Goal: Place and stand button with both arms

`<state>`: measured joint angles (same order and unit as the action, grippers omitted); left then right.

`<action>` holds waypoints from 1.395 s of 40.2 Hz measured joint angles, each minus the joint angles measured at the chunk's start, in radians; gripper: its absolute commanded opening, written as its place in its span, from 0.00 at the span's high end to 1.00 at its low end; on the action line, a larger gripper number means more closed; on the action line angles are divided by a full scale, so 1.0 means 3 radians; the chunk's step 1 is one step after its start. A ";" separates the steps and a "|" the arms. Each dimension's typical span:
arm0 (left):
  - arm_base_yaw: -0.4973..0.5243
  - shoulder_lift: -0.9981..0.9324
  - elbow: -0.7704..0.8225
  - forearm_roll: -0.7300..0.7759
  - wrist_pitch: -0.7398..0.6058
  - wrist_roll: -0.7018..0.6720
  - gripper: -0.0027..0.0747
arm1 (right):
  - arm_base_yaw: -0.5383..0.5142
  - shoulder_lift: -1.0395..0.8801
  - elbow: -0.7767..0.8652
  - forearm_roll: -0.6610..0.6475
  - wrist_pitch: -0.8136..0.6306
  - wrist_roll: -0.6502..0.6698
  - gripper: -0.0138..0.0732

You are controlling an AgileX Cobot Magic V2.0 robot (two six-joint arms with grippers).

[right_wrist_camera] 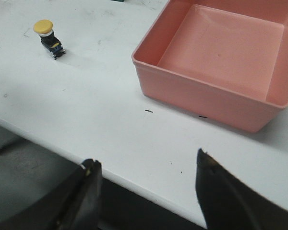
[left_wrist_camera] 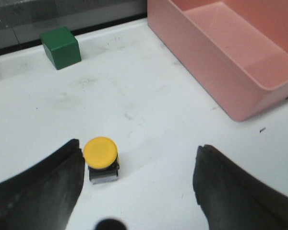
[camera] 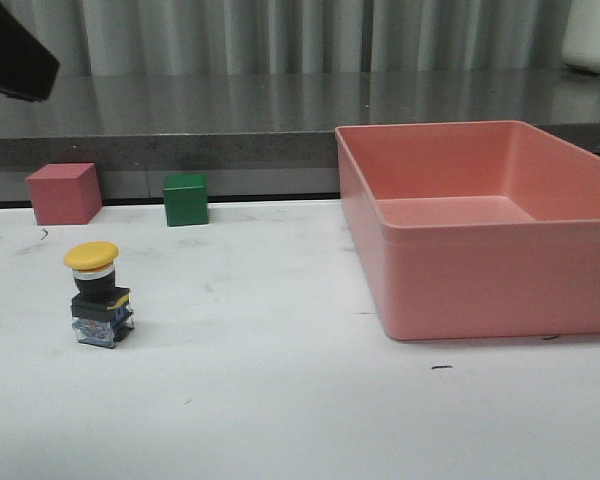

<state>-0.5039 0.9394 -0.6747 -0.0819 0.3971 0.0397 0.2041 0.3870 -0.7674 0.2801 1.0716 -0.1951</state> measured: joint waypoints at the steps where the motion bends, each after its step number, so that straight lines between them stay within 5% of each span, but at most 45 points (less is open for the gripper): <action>1: 0.0000 -0.0048 -0.0018 0.0024 0.0089 0.0000 0.35 | 0.0000 0.0000 0.0000 0.0000 0.0000 0.0000 0.32; 16: -0.0016 -0.0522 -0.0062 0.0442 0.1132 -0.0432 0.35 | 0.0000 0.0000 0.0000 0.0000 0.0000 0.0000 0.32; 41: -0.0016 -0.0567 -0.0062 0.0512 0.1224 -0.0583 0.36 | 0.0000 0.0000 0.0000 0.0000 -0.0077 0.0000 0.32; 51: -0.0016 -0.0567 -0.0062 0.0512 0.1231 -0.0583 0.55 | 0.0000 0.0000 0.0000 0.0000 -0.0153 0.0000 0.34; 56: -0.0016 -0.0567 -0.0062 0.0512 0.1238 -0.0583 0.70 | 0.0000 0.0000 0.0000 0.0000 -0.0183 0.0000 0.55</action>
<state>-0.5086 0.7694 -0.6932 0.0716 0.7686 -0.1351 0.2041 0.3870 -0.7674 0.2801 1.0168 -0.1951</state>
